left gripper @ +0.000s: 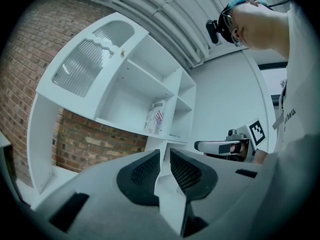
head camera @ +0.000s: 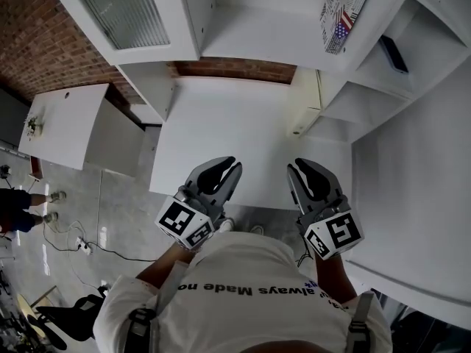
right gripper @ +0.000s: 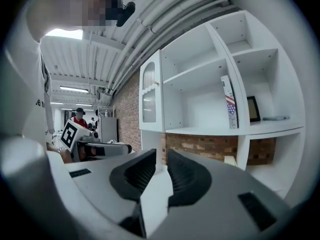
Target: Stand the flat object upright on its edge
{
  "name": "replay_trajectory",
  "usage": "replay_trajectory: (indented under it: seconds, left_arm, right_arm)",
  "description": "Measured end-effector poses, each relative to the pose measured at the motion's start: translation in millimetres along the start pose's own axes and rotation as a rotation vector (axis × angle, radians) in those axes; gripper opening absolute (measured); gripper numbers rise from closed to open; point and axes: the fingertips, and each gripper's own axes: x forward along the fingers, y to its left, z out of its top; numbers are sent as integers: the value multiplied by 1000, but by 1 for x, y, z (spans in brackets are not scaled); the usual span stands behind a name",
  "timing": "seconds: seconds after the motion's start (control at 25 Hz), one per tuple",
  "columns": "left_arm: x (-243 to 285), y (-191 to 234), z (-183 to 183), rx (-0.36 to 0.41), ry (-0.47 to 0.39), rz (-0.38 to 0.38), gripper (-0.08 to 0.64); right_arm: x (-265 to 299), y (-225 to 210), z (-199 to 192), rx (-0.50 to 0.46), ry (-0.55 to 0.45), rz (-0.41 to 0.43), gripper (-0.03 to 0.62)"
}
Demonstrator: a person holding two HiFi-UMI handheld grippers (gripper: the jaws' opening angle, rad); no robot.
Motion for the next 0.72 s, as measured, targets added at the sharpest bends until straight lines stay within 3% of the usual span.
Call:
replay_trajectory:
  seconds: [0.72]
  left_arm:
    - [-6,-3,16,34,-19,27,67]
  right_arm:
    - [-6,12,11,2,-20,-11,66]
